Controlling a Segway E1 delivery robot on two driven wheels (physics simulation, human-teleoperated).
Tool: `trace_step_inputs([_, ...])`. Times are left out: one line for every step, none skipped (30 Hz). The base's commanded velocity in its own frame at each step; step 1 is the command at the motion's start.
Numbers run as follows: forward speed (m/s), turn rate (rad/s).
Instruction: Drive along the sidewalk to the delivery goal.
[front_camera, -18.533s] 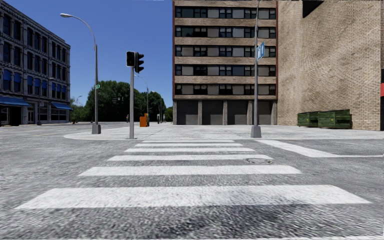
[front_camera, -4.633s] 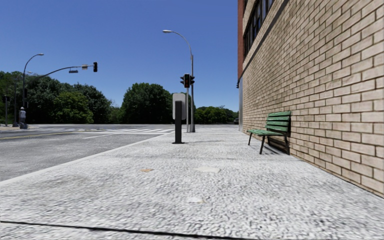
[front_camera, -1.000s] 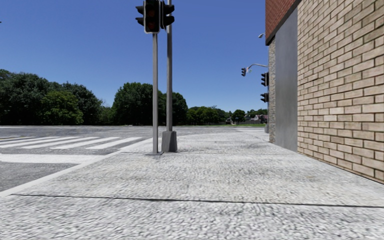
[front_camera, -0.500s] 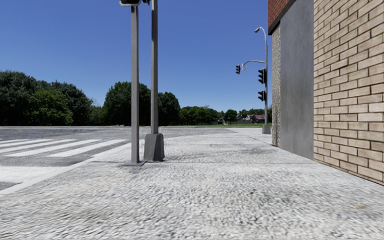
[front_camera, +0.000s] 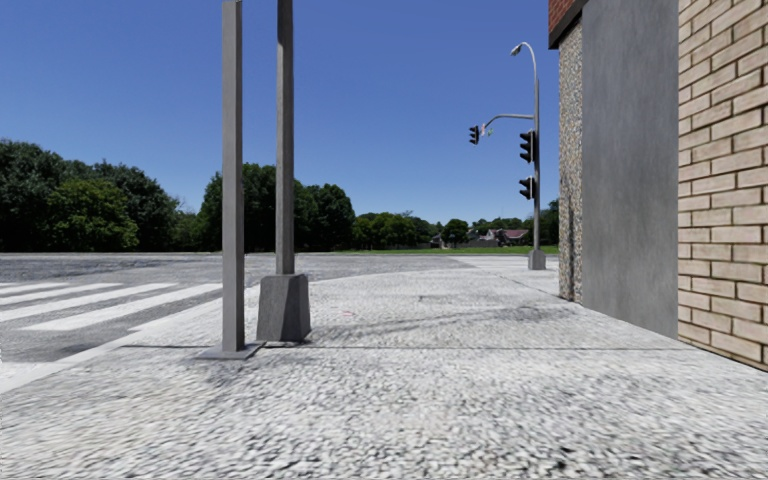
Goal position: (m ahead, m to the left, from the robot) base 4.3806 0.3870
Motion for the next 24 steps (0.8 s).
trace_step_inputs([1.52, 0.00])
trace_step_inputs([1.54, 0.00])
trace_step_inputs([1.54, 0.00])
trace_step_inputs([1.54, 0.00])
trace_step_inputs([1.54, 0.00])
trace_step_inputs([1.54, -0.04])
trace_step_inputs([1.54, -0.05])
trace_step_inputs([1.54, -0.05])
trace_step_inputs([1.55, 0.00])
trace_step_inputs([1.55, 0.00])
trace_step_inputs([1.55, 0.00])
trace_step_inputs([1.55, 0.00])
trace_step_inputs([1.55, 0.00])
trace_step_inputs([1.55, 0.00])
trace_step_inputs([1.55, 0.00])
trace_step_inputs([1.55, 0.00])
trace_step_inputs([1.55, 0.00])
trace_step_inputs([1.55, 0.00])
trace_step_inputs([1.55, 0.00])
trace_step_inputs([1.55, 0.00])
trace_step_inputs([1.55, 0.00])
trace_step_inputs([1.55, 0.00])
trace_step_inputs([1.55, 0.00])
trace_step_inputs([1.55, 0.00])
